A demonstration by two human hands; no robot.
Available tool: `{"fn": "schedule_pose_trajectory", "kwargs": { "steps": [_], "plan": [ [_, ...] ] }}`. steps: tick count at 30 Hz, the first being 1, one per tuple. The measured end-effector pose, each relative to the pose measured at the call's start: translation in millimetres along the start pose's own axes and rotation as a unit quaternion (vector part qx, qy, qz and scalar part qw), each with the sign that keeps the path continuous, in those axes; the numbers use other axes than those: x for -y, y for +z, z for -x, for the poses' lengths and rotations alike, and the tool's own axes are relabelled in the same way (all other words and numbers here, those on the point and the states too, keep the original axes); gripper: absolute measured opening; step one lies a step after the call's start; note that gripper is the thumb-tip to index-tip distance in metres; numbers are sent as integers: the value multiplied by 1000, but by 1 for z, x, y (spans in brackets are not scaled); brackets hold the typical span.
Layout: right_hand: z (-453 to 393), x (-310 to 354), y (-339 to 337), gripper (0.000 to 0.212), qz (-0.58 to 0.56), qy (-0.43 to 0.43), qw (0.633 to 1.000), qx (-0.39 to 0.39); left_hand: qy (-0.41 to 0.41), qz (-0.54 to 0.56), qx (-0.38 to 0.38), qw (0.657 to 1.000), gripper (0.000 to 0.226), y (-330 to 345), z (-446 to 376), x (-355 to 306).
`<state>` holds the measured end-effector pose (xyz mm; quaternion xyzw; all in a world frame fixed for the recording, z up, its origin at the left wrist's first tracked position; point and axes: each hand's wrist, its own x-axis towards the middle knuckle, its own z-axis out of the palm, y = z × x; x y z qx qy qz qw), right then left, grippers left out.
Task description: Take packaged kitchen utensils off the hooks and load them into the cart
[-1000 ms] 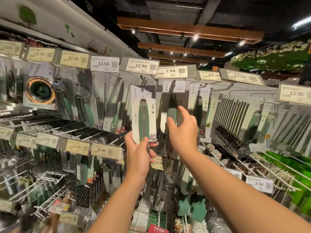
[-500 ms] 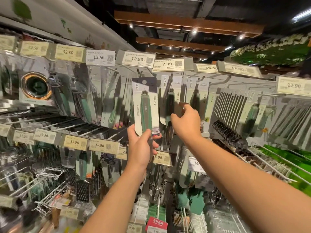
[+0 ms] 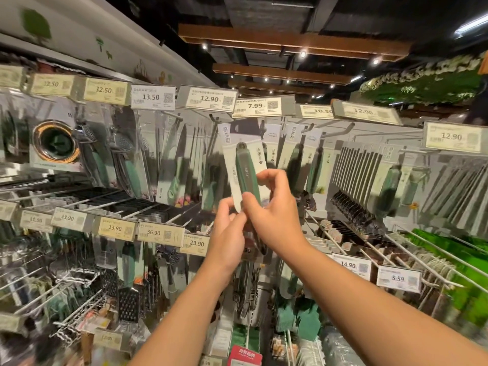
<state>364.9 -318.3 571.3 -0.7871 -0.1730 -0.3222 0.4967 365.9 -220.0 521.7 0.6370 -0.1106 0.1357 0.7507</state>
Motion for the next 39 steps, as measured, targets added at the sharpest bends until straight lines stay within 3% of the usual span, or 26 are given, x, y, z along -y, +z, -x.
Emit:
{"fn": "schedule_pose_trajectory", "kwargs": {
  "steps": [11,26,33,39],
  "plan": [
    [-10,-8,-4,32,-43,30,996,-72,-9,-99,-31,995,11,-34,-7,-8],
    [-38,-33,2,31,16,124,991,-43,-18,-165,-40,985,7,-42,-14,-15],
    [-47,-29,2,52,28,176,984,-23,-25,-230,-34,972,3,-40,-15,-18],
    [-38,-30,-18,20,20,191,981,-7,10,-324,-19,946,15,-30,-10,-27]
  ]
}}
